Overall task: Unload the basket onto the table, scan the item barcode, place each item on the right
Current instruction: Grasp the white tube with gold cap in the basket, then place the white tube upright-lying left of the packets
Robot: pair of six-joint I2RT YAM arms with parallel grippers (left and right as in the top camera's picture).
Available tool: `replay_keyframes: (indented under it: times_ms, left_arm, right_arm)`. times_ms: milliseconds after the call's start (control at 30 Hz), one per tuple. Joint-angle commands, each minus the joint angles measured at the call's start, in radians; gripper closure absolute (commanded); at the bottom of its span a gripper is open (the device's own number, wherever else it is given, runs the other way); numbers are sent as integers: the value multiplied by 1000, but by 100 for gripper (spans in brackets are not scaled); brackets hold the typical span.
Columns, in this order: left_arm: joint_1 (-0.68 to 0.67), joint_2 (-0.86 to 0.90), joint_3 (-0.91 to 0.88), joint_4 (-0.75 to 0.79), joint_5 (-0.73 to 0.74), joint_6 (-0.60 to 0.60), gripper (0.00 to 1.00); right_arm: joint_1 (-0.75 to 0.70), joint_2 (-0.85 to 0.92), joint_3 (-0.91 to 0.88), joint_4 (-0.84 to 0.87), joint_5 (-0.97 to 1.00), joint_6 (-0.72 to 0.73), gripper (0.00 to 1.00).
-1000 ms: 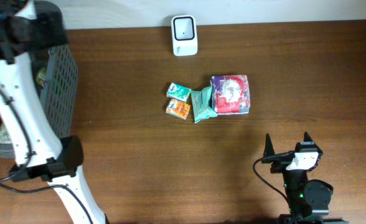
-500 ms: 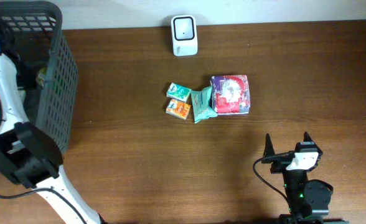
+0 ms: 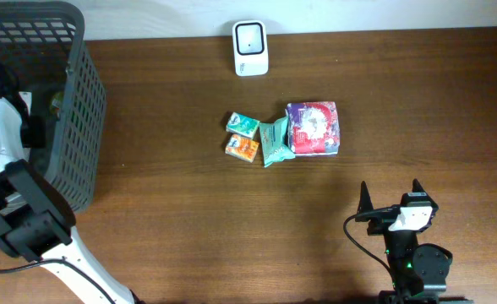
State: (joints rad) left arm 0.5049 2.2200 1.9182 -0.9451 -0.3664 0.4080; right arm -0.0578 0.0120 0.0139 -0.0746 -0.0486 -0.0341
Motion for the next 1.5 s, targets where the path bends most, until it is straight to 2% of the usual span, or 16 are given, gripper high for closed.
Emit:
replay_keyframes:
  times_ms: [0, 67, 100, 167, 233, 367, 433, 533, 600, 700, 867, 1167, 1200, 1300, 1367, 1467]
  left_arm:
    - [24, 47, -6, 2, 12, 6, 33]
    - [28, 74, -6, 10, 13, 6, 38]
    - [28, 90, -6, 16, 17, 6, 48]
    - [28, 121, -6, 17, 50, 6, 57]
    - [28, 131, -6, 18, 50, 5, 100]
    - [25, 112, -6, -23, 50, -111, 100]
    - [12, 40, -6, -33, 50, -230, 100]
    - [-14, -154, -4, -19, 158, -262, 100]
    - [-16, -357, -4, 10, 504, -267, 100]
    - [-16, -548, -4, 73, 772, -451, 100]
    - [-105, -642, -5, 85, 1254, -469, 100]
    - [-550, -594, -7, -7, 874, -468, 100]
    - [-597, -565, -7, -16, 873, -469, 100]
    - [-720, -413, -7, -77, 637, -475, 100]
    - [-781, -307, -7, -97, 400, -597, 100]
    - [-813, -169, -7, -99, 341, -649, 100]
  right_arm:
    - [6, -6, -8, -1, 5, 1, 1]
    - [6, -6, -8, -2, 5, 1, 1]
    - [6, -6, -8, -2, 5, 1, 1]
    - [6, -6, -8, -1, 5, 1, 1]
    - [6, -6, -8, -1, 5, 1, 1]
    - [6, -6, -8, -1, 5, 1, 1]
    - [6, -6, -8, -2, 5, 1, 1]
    - [6, -6, -8, -1, 5, 1, 1]
    - [6, -6, -8, -1, 5, 1, 1]
    - [6, -6, -8, -1, 5, 1, 1]
    - [6, -6, -8, -1, 5, 1, 1]
    - [6, -6, -8, -1, 5, 1, 1]
    - [6, -6, -8, -1, 5, 1, 1]
    - [6, -6, -8, -1, 5, 1, 1]
    - [6, -6, -8, -2, 5, 1, 1]
    - [6, -6, -8, -2, 5, 1, 1]
